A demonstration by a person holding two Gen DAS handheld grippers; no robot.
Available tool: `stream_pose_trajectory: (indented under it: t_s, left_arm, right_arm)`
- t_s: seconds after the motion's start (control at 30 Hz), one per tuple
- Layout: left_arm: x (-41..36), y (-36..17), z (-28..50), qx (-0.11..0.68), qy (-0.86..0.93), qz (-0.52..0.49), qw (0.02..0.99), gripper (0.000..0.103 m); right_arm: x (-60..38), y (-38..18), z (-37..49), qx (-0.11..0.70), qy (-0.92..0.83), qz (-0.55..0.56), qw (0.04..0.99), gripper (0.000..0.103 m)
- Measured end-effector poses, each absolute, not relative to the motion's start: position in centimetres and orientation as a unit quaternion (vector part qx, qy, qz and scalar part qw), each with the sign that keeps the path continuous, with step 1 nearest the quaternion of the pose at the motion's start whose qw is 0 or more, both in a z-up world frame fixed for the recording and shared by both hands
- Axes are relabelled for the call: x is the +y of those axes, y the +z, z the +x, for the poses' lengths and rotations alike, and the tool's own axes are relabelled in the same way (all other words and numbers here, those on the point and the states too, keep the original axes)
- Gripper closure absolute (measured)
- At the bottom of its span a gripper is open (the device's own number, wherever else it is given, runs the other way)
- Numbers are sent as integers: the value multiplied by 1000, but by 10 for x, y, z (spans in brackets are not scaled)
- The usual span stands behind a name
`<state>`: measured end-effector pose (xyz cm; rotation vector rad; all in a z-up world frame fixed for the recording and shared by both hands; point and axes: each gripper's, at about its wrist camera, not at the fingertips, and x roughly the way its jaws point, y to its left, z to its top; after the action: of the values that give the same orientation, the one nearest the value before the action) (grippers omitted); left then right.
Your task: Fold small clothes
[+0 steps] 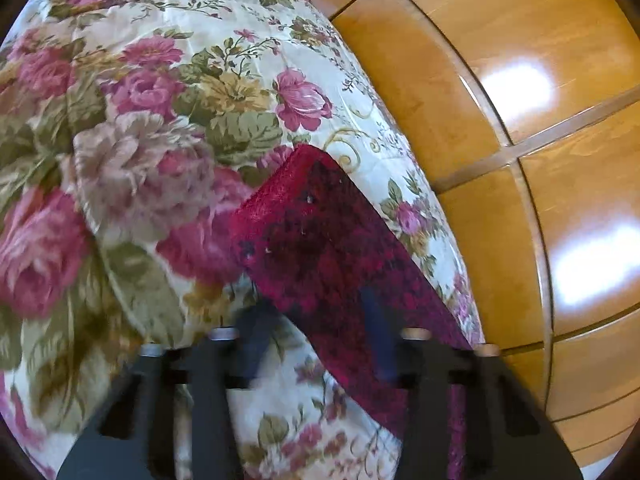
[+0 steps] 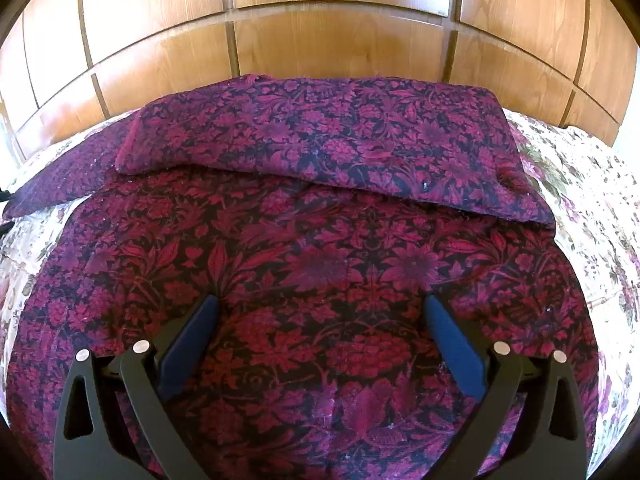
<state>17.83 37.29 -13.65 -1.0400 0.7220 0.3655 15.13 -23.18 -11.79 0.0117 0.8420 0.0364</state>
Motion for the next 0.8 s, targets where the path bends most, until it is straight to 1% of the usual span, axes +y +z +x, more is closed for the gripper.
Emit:
stream_pose_trajectory:
  t_s: [0.03, 0.07, 0.2, 0.4, 0.57, 0.8]
  left_arm:
    - [374, -137, 180, 336, 163, -488, 789, 88]
    - [373, -134, 181, 330, 158, -488, 792, 91]
    - [349, -107, 184, 310, 117, -455, 826, 92]
    - [275, -59, 189, 287, 15, -399, 871, 92]
    - [184, -46, 204, 312, -72, -338, 885, 92]
    - [77, -68, 223, 377, -153, -286, 868, 92]
  right_arm:
    - [-232, -118, 151, 409, 18, 6, 912, 2]
    - [-235, -120, 152, 409, 18, 7, 912, 2]
    - [-234, -121, 154, 410, 17, 8, 912, 2]
    - [-232, -121, 155, 410, 17, 7, 912, 2]
    - [-232, -121, 156, 409, 18, 9, 912, 2]
    - [-234, -121, 155, 407, 19, 14, 913, 2]
